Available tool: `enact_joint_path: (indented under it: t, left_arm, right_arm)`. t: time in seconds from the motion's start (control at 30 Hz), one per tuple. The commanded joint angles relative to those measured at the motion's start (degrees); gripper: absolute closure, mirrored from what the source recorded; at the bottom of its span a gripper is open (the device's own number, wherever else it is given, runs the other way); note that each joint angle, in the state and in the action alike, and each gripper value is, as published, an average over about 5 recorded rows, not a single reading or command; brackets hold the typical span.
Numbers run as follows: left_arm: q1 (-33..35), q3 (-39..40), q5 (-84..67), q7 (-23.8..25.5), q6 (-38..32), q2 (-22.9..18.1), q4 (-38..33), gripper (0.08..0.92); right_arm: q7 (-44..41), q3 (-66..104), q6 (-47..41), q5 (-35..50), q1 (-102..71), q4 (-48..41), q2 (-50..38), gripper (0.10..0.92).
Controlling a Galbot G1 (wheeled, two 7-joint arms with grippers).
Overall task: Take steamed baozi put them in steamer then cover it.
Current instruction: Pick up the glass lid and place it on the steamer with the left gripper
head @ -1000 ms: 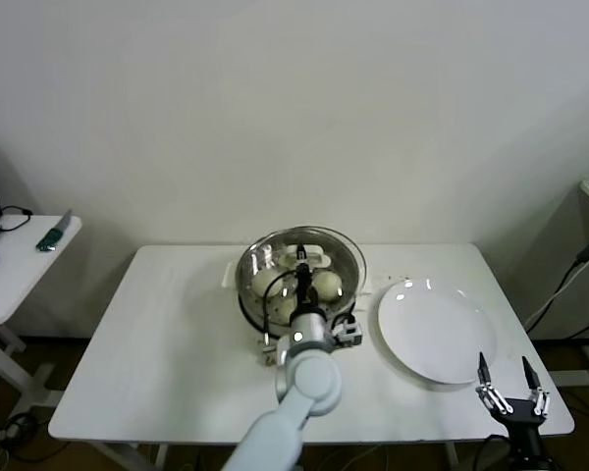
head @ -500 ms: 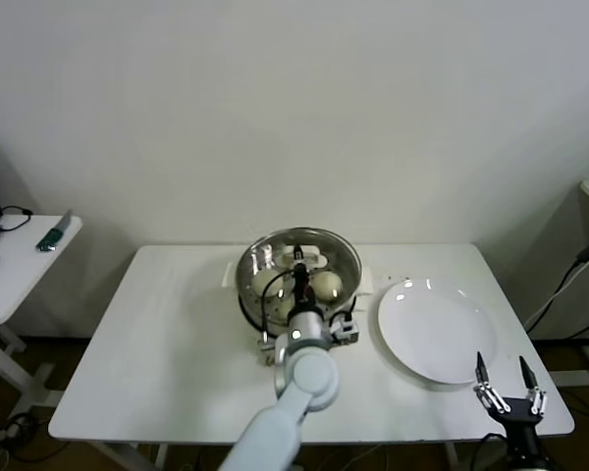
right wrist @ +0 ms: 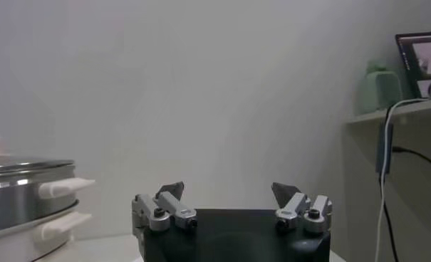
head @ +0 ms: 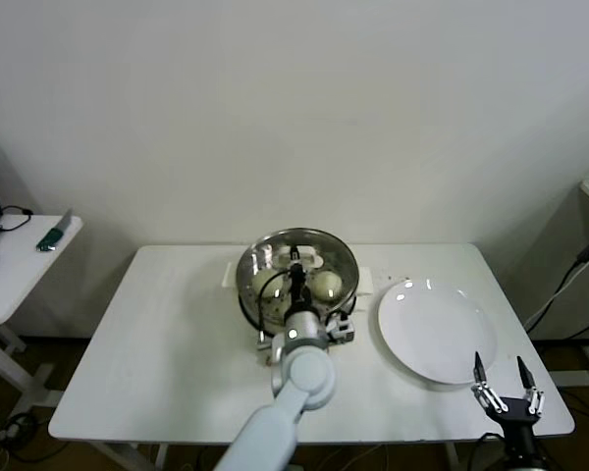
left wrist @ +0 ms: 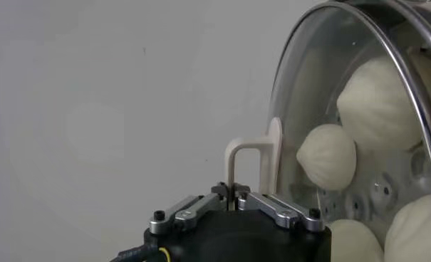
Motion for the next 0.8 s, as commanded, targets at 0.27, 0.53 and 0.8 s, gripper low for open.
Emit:
enact_joint_path:
  t: [0.27, 0.53, 0.8]
  left_arm:
    - [0.6, -0.5, 0.5, -0.2, 1.3, 1.8, 0.6, 0.869]
    - [0.7, 0.0, -0.9, 0.5, 1.8, 1.6, -0.1, 0.869]
    - [0.8, 0.7, -3.6, 0.2, 2.2, 2.5, -2.4, 0.794]
  right_arm:
    - [0.0, 0.0, 0.0, 0.0, 0.2, 0.0, 0.4, 0.203]
    - [0.0, 0.0, 0.0, 0.0, 0.2, 0.1, 0.5, 0.203]
    - [0.0, -0.4, -0.4, 0.0, 0.3, 0.3, 0.5, 0.203]
